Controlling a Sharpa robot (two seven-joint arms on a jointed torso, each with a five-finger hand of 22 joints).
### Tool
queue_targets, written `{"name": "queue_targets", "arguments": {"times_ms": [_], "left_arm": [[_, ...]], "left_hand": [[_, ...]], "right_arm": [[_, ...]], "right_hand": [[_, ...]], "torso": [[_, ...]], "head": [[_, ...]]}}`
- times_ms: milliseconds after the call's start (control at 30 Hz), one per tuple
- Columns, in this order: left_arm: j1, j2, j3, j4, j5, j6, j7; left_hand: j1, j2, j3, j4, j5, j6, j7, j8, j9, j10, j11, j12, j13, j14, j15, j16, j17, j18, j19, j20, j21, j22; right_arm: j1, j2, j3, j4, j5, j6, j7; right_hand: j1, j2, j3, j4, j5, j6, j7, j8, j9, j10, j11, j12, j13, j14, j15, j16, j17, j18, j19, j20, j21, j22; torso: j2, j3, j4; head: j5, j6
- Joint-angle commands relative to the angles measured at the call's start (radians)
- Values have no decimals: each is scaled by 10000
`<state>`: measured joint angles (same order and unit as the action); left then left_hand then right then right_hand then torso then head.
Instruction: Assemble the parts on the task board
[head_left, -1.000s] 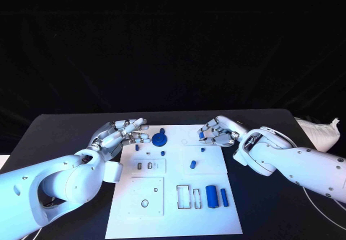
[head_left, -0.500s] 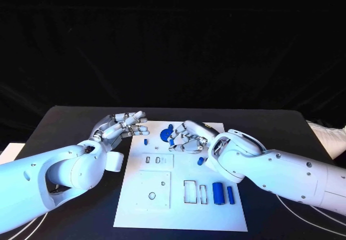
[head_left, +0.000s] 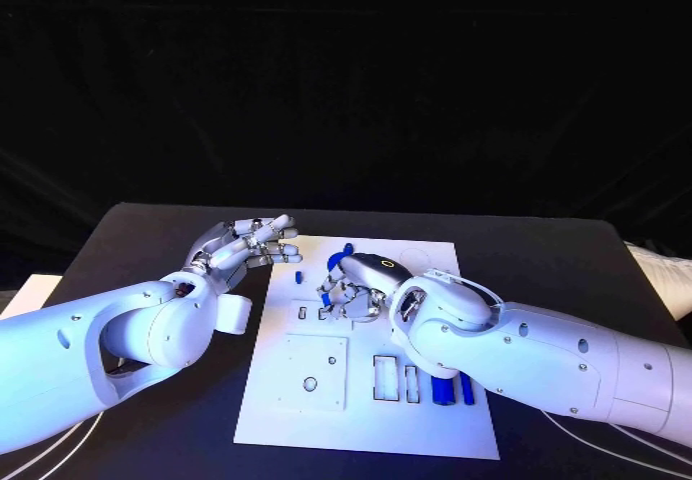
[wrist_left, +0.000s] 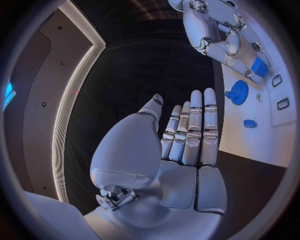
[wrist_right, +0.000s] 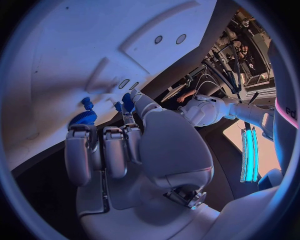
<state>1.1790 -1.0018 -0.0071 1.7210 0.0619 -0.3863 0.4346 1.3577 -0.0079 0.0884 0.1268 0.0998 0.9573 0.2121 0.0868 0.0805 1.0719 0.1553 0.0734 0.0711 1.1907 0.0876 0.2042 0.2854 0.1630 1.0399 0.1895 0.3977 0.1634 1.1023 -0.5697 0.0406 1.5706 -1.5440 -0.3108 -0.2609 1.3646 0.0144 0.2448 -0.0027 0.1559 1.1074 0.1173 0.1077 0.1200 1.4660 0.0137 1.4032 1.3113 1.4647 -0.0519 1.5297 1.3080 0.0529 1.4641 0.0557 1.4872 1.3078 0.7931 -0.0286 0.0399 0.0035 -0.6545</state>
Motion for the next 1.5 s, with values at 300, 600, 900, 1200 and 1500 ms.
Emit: {"name": "queue_targets", "arguments": {"times_ms": [300, 600, 900, 1200, 1500], "left_arm": [[4, 41, 5, 23, 16, 234, 126], [4, 58, 5, 32, 16, 245, 117], [3, 63, 5, 22, 21, 249, 104], [3, 61, 4, 19, 28, 253, 99], [3, 52, 4, 8, 29, 249, 91]], "left_hand": [[50, 95, 0, -62, 22, -2, 30, -54, -8, 24, -3, -38, 16, 7, 41, -64, 17, 184, -13, 50, 47, -16], [50, 96, 0, -63, 22, -1, 29, -53, -8, 26, -4, -38, 17, 7, 41, -65, 18, 184, -14, 51, 47, -17], [50, 96, 0, -63, 22, -1, 29, -53, -8, 26, -4, -38, 17, 7, 41, -65, 18, 184, -14, 51, 47, -17], [50, 96, 0, -63, 22, -1, 29, -53, -8, 26, -4, -38, 17, 7, 41, -65, 18, 184, -14, 51, 47, -17], [45, 101, 1, -68, 21, 1, 33, -58, -9, 28, -3, -40, 17, 6, 41, -73, 28, 184, -16, 51, 46, -18]], "right_arm": [[-60, 82, -38, -33, -961, 844, -823], [-80, 99, -85, -104, -1046, 1181, -824], [-135, 8, -122, -116, -1128, 1496, -939], [-169, -76, -128, -18, -1314, 1734, -1055], [-194, -116, -129, 51, -1478, 1696, -1169]], "right_hand": [[-212, -52, -1, -18, -3, 278, -257, 186, 371, 182, -31, -55, 1420, 870, -64, -13, 1729, -160, 317, -80, 24, 857], [-220, -57, -2, -18, -3, 278, -258, 186, 373, 186, -32, -47, 1426, 872, -64, -10, 1736, -160, 317, -80, 25, 859], [-294, -120, -13, -22, 22, 264, -254, 176, 383, 174, -32, -76, 1410, 868, -65, -20, 1719, -160, 318, -81, 22, 858], [-512, -311, -80, -2, 41, 185, -218, 120, 393, 143, -4, -138, 1376, 866, -46, -30, 1707, -158, 312, -69, 9, 842], [-696, -492, -158, 30, 42, 54, -156, 31, 383, 59, 45, -293, 1282, 862, -11, -44, 1688, -149, 293, -47, -18, 797]], "torso": [[1, 20, -8], [5, 22, -10], [-4, 7, -5], [-6, 12, -5], [-4, 9, 0]], "head": [[15, -68], [5, -110], [-8, -174], [-26, -195], [-34, -215]]}}
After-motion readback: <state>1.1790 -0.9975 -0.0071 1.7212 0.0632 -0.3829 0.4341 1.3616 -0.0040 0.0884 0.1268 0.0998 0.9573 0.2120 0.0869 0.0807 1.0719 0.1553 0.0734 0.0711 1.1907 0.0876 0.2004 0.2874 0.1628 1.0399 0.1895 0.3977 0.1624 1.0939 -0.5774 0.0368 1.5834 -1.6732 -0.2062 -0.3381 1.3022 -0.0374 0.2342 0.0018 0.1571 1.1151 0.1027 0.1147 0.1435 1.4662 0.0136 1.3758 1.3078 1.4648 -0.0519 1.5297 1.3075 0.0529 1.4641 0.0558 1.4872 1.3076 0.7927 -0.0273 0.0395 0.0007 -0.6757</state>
